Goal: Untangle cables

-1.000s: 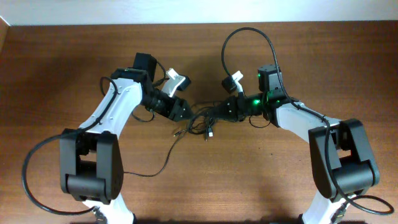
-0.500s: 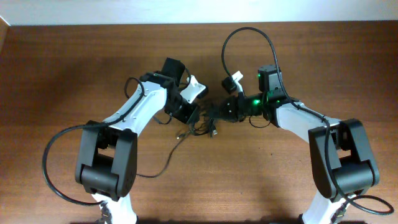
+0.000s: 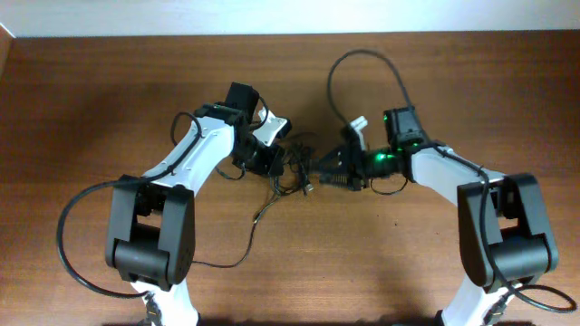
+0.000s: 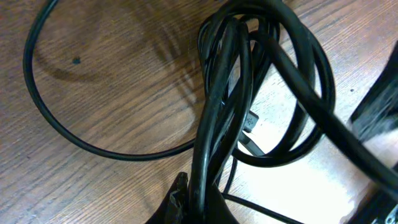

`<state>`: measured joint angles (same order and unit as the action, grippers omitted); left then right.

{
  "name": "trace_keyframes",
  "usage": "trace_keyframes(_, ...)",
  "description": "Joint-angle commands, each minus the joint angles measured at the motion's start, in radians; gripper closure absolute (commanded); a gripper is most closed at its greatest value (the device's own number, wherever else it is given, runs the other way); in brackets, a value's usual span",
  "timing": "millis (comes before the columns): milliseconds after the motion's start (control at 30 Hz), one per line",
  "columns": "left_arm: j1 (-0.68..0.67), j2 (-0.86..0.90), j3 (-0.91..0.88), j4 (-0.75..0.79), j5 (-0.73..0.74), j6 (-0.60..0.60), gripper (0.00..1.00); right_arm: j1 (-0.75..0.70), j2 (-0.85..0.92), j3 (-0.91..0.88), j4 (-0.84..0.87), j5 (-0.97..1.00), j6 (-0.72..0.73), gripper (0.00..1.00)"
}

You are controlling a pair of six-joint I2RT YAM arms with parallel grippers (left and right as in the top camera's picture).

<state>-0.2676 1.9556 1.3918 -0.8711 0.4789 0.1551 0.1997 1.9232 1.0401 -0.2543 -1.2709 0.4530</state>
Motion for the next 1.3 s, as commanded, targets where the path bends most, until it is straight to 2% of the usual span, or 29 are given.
trace_keyframes(0, 0.005, 0.008, -0.005, 0.000, 0.023, -0.012, 0.97, 0.043, -0.020, -0.003, -0.081, 0.094, -0.140, 0.32)
trace_keyframes(233, 0.005, 0.008, -0.005, 0.000, 0.023, -0.012, 0.96, 0.102, -0.020, -0.004, -0.096, 0.131, -0.169, 0.33)
trace_keyframes(400, 0.005, 0.008, -0.005, 0.000, 0.023, -0.012, 0.96, 0.125, -0.020, -0.004, -0.007, 0.134, -0.168, 0.41)
trace_keyframes(433, 0.004, 0.008, -0.005, 0.002, 0.023, -0.012, 0.95, 0.142, -0.020, -0.004, 0.012, 0.154, -0.163, 0.52)
trace_keyframes(500, 0.004, 0.008, -0.005, 0.002, 0.023, -0.012, 0.96, 0.153, -0.020, -0.004, 0.039, 0.165, -0.157, 0.96)
trace_keyframes(567, 0.004, 0.008, -0.005, 0.003, 0.023, -0.012, 0.98, 0.137, -0.022, 0.011, 0.097, 0.051, -0.124, 0.96)
trace_keyframes(600, 0.004, 0.008, -0.005, 0.003, 0.023, -0.012, 0.98, 0.089, -0.042, 0.040, 0.169, -0.089, -0.082, 0.96)
trace_keyframes(700, 0.004, 0.008, -0.005, 0.002, 0.023, -0.012, 0.98, -0.027, -0.110, 0.087, 0.195, -0.079, -0.002, 0.96)
trace_keyframes(833, 0.004, 0.008, -0.005, 0.002, 0.022, -0.012, 0.98, -0.232, -0.163, 0.092, 0.155, -0.056, 0.021, 0.96)
trace_keyframes(867, 0.004, 0.008, -0.006, 0.002, 0.021, -0.012, 0.98, -0.314, -0.163, 0.091, 0.089, -0.011, 0.019, 0.96)
trace_keyframes(967, 0.004, 0.008, -0.005, 0.002, 0.021, -0.012, 0.97, -0.428, -0.163, 0.090, -0.039, 0.031, 0.007, 0.96)
trace_keyframes(1033, 0.004, 0.008, -0.006, 0.001, 0.021, -0.012, 0.98, -0.494, -0.163, 0.090, -0.164, 0.095, -0.056, 0.96)
trace_keyframes(1100, 0.004, 0.008, -0.005, 0.000, 0.018, -0.012, 0.97, -0.537, -0.163, 0.090, -0.393, 0.341, -0.175, 0.96)
trace_keyframes(1167, 0.004, 0.008, -0.006, 0.000, 0.018, -0.012, 0.96, -0.540, -0.163, 0.090, -0.524, 0.614, -0.192, 0.96)
trace_keyframes(1200, 0.004, 0.008, -0.006, 0.000, 0.018, -0.012, 0.96, -0.541, -0.163, 0.090, -0.553, 0.689, -0.192, 0.89)
trace_keyframes(1233, 0.004, 0.008, -0.006, 0.001, 0.018, -0.012, 0.95, -0.541, -0.163, 0.090, -0.570, 0.740, -0.192, 0.55)
trace_keyframes(1267, 0.004, 0.008, -0.006, 0.002, 0.018, -0.012, 0.95, -0.540, -0.163, 0.090, -0.581, 0.766, -0.192, 0.29)
